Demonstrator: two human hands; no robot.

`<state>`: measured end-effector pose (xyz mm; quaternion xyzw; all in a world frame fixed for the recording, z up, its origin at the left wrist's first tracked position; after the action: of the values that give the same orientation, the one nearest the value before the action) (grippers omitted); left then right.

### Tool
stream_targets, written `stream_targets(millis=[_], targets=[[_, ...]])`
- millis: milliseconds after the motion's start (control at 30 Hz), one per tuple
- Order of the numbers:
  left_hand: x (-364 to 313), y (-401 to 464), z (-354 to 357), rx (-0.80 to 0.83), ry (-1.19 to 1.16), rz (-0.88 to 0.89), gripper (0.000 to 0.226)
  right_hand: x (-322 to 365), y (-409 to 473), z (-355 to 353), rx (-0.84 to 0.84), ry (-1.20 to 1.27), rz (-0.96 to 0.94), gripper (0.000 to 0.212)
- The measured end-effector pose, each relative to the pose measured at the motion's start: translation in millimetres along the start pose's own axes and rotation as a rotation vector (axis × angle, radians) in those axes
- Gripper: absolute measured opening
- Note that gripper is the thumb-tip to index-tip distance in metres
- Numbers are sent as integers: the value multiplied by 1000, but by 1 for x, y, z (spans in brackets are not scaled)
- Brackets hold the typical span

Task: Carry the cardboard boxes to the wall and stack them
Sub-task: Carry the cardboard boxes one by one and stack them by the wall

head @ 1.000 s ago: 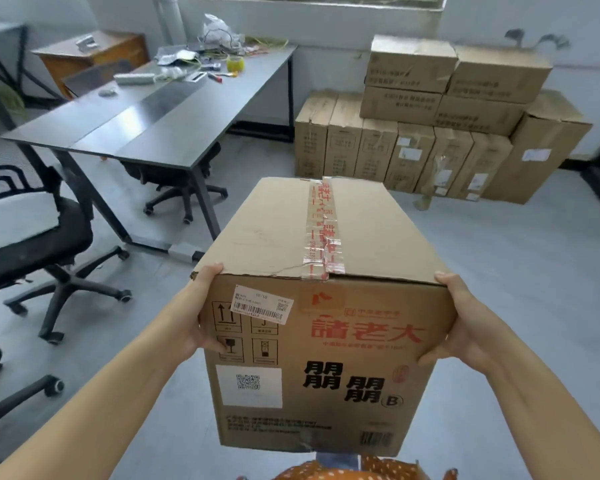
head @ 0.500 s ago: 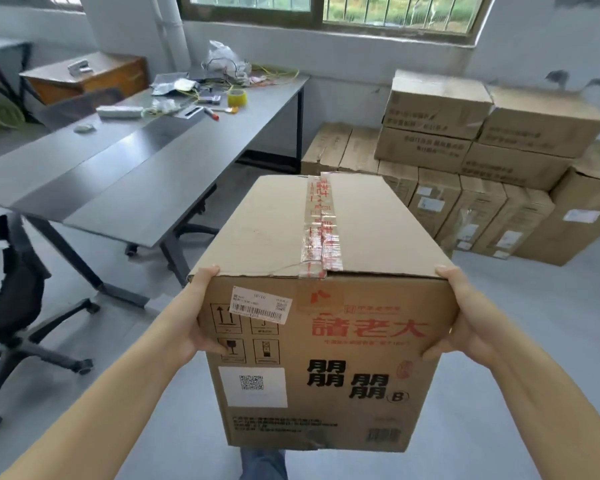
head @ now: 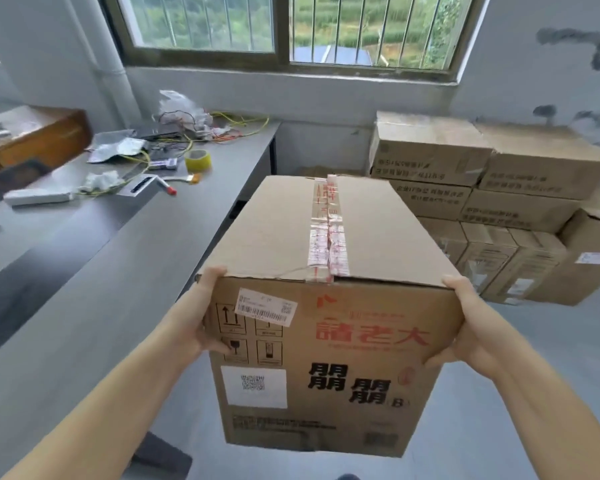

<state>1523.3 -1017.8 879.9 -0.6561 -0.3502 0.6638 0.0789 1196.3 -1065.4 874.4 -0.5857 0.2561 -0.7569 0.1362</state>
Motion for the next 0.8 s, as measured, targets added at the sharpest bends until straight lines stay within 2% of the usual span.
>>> stream_targets(millis=[500,800], targets=[[-209,269,118,-14,-92,94,30,212,301,109,67,-6,-61,18],[-330,430,170,15,-36,150,29,303,458,169,69,22,-120,24]])
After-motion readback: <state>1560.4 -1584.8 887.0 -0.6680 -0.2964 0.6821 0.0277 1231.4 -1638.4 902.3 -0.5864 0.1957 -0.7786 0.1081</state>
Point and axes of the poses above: each hand's wrist, its own y-axis towards the middle knuckle, its own z-axis out of the palm, x = y × z, the point moved 2 cm from there along y, towards the middle knuckle, and after that the axes turned 13 degrees about y, right-handed, at the moved point
